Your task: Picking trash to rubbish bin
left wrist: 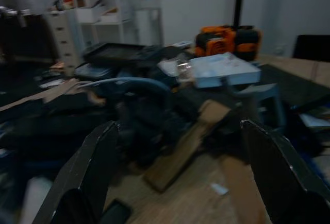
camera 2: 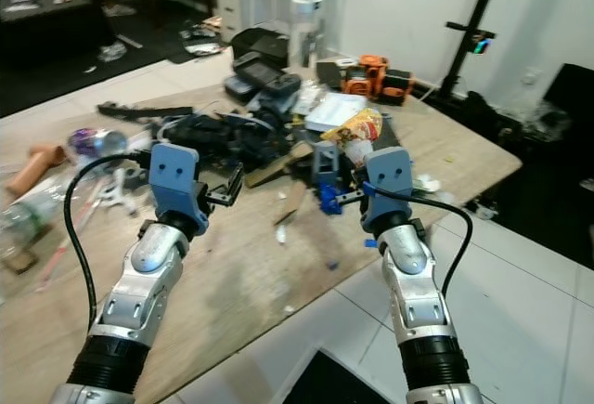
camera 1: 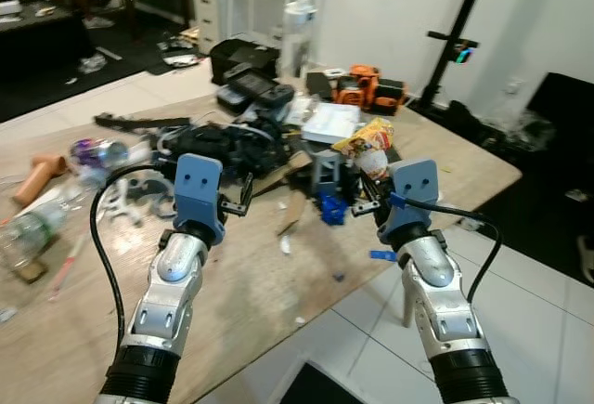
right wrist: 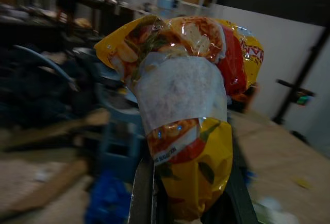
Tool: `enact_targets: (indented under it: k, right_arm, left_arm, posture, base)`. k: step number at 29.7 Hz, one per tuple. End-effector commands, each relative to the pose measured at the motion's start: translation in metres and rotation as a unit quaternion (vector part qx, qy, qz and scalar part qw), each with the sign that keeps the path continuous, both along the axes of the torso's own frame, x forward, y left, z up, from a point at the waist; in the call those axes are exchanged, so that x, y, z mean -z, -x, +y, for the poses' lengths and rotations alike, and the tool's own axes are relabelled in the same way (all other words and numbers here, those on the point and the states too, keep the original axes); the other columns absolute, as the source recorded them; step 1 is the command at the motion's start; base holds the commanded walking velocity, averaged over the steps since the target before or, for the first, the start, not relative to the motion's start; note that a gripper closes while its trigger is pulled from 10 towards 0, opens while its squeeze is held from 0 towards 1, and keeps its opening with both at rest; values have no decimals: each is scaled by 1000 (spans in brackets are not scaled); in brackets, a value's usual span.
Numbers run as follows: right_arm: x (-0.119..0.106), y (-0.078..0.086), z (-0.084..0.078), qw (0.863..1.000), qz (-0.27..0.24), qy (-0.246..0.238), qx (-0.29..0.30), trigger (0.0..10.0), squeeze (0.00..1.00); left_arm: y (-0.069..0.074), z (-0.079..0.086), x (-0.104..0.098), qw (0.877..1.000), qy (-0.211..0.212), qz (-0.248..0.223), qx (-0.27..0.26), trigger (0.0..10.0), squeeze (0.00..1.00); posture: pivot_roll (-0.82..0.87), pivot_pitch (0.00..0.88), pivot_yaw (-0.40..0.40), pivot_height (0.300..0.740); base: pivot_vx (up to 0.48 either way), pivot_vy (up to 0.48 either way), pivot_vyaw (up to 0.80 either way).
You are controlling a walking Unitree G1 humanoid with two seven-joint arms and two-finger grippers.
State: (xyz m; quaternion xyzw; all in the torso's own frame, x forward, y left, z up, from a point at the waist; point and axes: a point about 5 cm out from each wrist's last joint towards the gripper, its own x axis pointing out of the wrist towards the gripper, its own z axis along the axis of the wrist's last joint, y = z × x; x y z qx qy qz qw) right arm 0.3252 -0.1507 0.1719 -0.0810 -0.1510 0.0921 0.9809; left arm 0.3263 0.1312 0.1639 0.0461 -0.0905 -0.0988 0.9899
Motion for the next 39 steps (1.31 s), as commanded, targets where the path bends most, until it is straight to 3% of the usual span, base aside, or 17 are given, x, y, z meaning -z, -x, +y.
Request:
enact_targets:
  k: [1,39]
  right_arm:
    - [1,2,2,1000,-1,-1,-2,10000,0]
    - [0,2,4,1000,-3,1,0,10000,0]
  left_arm:
    - [0,1,2,1000,-5,1,-3,10000,0]
    - [-1,2,1,1000,2,0,-9,10000,0]
  posture:
    - [-100,26,-26,740]
    - [-98,41,-28,740]
  base:
    - [0,0,-800]
    - [0,0,-800]
